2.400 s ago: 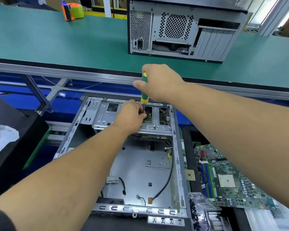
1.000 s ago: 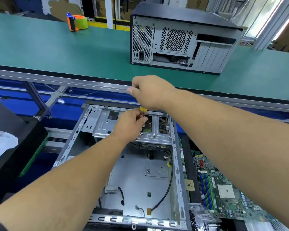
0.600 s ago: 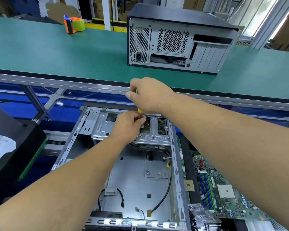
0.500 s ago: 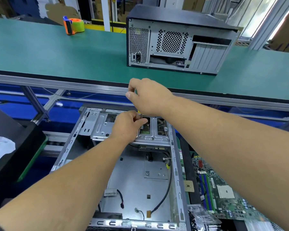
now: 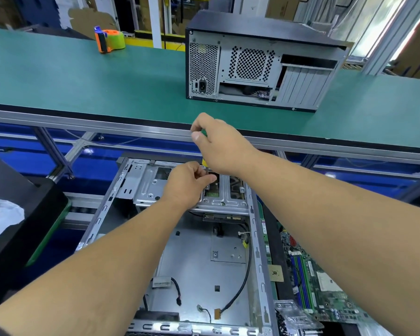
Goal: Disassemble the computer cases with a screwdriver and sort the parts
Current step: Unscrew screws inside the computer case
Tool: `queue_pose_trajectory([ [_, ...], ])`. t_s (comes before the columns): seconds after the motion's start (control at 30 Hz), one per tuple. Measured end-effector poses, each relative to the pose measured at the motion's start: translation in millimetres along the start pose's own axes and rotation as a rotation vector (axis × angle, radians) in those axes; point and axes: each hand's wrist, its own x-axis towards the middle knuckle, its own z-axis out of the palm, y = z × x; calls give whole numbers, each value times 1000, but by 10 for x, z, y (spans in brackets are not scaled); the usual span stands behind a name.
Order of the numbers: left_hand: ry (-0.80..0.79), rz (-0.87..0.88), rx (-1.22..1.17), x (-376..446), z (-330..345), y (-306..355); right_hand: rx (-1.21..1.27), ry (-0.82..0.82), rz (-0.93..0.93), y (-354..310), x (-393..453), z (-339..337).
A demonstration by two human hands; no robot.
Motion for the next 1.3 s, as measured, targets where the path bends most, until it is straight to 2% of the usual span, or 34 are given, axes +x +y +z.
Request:
queue_pose_trajectory([
  [0.1, -48, 57, 91, -17, 13, -15, 2, 16, 2, 19, -5, 16],
  [0.2, -5, 76, 155, -44, 28, -4, 3, 20, 4, 23, -22, 36],
  [0.37, 16, 37, 103, -47, 31, 24, -24, 28, -13, 2, -8, 33],
  [0.5, -35, 107, 124, -72, 21, 11, -45, 35, 19, 43, 22, -23],
  [0.7, 74, 43, 97, -23, 44, -10, 15, 41, 18, 38, 22, -65],
  [0.87, -15, 117, 130, -52, 41, -18, 8, 32, 7, 23, 21, -43],
  [1.07, 8, 67, 184, -51, 45, 17, 10, 70, 34, 40, 19, -33],
  [1.2, -18, 76, 148, -74, 34, 11, -81, 81, 33, 32, 35, -46],
  [1.3, -43, 102, 147, -79, 18, 1, -264, 73, 55, 13, 65, -66],
])
